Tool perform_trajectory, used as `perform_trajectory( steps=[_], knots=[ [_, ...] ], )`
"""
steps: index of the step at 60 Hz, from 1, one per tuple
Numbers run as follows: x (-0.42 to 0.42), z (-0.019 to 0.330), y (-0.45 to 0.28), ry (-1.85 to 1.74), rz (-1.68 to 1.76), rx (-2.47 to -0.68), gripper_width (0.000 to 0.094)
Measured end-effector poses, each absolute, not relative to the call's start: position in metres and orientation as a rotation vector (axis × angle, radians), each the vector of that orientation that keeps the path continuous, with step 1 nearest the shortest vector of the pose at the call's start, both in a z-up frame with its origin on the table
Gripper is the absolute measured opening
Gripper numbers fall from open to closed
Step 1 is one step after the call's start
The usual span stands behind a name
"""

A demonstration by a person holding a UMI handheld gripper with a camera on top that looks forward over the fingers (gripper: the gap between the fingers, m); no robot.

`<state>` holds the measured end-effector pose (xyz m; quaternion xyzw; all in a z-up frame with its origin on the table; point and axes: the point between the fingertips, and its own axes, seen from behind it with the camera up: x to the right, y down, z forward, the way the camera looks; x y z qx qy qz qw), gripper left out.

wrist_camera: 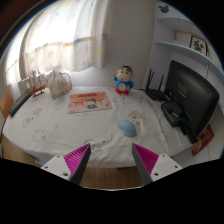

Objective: Arrange mouse

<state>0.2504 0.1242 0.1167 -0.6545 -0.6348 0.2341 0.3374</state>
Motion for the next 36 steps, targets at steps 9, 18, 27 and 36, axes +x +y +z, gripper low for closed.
perform_trajectory(
  steps=[9,18,27,36],
  knots=[
    [0.240,0.096,0.167,-1.615,0.597,-1.723,0.0853],
    [0.221,0.075,0.196,-1.602,0.616,-1.711,0.0851],
    [0.191,0.053,0.212,-1.605,0.671,-1.673,0.0854],
    [0.158,0.030,0.227,-1.609,0.692,-1.662,0.0853]
  ],
)
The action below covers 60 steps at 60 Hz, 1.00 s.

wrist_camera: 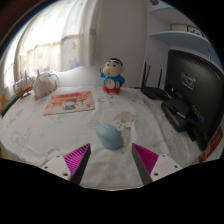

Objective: Arrange mouse

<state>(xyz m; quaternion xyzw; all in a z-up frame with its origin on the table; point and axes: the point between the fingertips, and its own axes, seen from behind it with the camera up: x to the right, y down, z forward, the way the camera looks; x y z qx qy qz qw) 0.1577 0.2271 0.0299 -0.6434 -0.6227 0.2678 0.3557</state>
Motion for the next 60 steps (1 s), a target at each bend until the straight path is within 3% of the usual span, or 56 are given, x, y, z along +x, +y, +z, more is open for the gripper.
perform_trajectory(
  steps=[15,40,43,48,60],
  knots=[
    [0.104,-0.004,0.241,-1.639,0.730,-1.653,0.0853],
    [0.053,-0.016,0.260,-1.600,0.755,-1.750,0.0846],
    [0.052,-0.016,0.258,-1.600,0.757,-1.752,0.0785],
    [0.051,-0.017,0.255,-1.615,0.750,-1.739,0.0512],
    [0.046,0.000,0.262,-1.601,0.691,-1.752,0.0447]
  ],
)
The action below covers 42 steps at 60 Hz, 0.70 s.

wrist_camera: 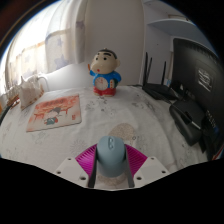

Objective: Arrange mouse

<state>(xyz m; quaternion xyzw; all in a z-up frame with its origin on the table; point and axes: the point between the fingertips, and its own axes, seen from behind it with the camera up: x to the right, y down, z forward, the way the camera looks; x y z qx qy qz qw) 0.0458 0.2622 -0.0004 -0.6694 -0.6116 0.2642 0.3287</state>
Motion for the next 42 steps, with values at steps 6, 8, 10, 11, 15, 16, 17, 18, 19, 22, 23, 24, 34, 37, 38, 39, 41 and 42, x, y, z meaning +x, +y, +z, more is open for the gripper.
perform_trajectory(
  steps=[6,8,10,11,15,16,17,18,19,22,23,24,34,37,38,39,41,42],
  knots=[
    [0.029,0.036,0.253,-1.588,0.704,-1.710,0.0417],
    [0.019,0.050,0.245,-1.585,0.723,-1.695,0.0416],
    [0.009,0.064,0.235,-1.583,0.741,-1.681,0.0402],
    [0.004,0.071,0.230,-1.581,0.749,-1.675,0.0399],
    [-0.023,0.098,0.203,-1.568,0.793,-1.645,0.0391],
    [-0.029,0.103,0.195,-1.568,0.803,-1.640,0.0392],
    [-0.036,0.108,0.186,-1.568,0.813,-1.636,0.0392],
    [-0.043,0.113,0.178,-1.564,0.824,-1.632,0.0392],
    [-0.050,0.117,0.169,-1.558,0.836,-1.630,0.0391],
    [-0.072,0.124,0.143,-1.566,0.842,-1.604,0.0391],
    [-0.079,0.125,0.135,-1.565,0.842,-1.595,0.0391],
    [-0.085,0.125,0.128,-1.564,0.847,-1.592,0.0392],
    [-0.139,0.068,0.047,-1.619,0.837,-1.615,0.0390],
    [-0.143,0.037,0.030,-1.658,0.819,-1.650,0.0389],
    [-0.145,0.028,0.025,-1.666,0.821,-1.664,0.0390],
    [-0.146,0.021,0.020,-1.671,0.828,-1.678,0.0406],
    [-0.147,0.005,0.011,-1.686,0.839,-1.701,0.0451],
    [-0.147,-0.003,0.007,-1.699,0.835,-1.710,0.0469]
  ],
)
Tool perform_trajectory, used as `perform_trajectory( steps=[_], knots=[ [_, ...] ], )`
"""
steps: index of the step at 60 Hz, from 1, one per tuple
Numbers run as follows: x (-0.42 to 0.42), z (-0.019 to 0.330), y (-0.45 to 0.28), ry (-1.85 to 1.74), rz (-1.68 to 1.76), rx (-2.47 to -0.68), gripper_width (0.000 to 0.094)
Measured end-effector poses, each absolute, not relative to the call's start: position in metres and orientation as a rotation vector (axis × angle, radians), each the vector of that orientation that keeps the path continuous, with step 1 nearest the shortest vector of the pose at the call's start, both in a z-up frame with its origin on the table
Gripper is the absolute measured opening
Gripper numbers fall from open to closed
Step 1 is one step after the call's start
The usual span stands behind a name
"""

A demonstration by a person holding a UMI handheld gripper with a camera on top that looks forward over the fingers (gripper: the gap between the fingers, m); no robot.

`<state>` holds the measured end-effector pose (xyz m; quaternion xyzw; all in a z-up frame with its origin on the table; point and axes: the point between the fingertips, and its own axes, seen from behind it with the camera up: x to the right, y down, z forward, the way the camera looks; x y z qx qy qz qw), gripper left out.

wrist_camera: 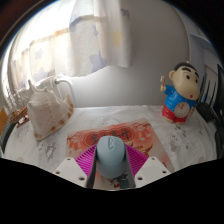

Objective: Arrange mouse

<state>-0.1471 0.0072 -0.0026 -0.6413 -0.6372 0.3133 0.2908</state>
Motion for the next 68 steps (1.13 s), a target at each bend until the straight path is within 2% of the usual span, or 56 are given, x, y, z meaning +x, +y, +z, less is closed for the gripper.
perform_trajectory(
  steps=[2,4,5,7,8,10,14,27,36,47,68],
  knots=[
    [-0.145,-0.016,0.005,-1.728,0.809,-1.729,0.0505],
    [-0.146,-0.015,0.005,-1.730,0.792,-1.710,0.0553],
    [-0.146,-0.012,0.004,-1.730,0.793,-1.692,0.0610],
    [-0.145,-0.009,0.008,-1.728,0.752,-1.672,0.0818],
    [-0.144,-0.006,0.010,-1.729,0.735,-1.668,0.0863],
    [-0.141,0.001,0.014,-1.723,0.702,-1.667,0.0822],
    [-0.128,0.023,0.017,-1.693,0.684,-1.709,0.0857],
    [-0.038,0.140,0.029,-1.622,0.635,-1.812,0.0852],
    [0.036,0.191,0.044,-1.600,0.603,-1.853,0.0852],
    [0.084,0.206,0.062,-1.590,0.571,-1.848,0.0849],
    [0.100,0.218,0.088,-1.604,0.620,-1.792,0.0853]
  ],
)
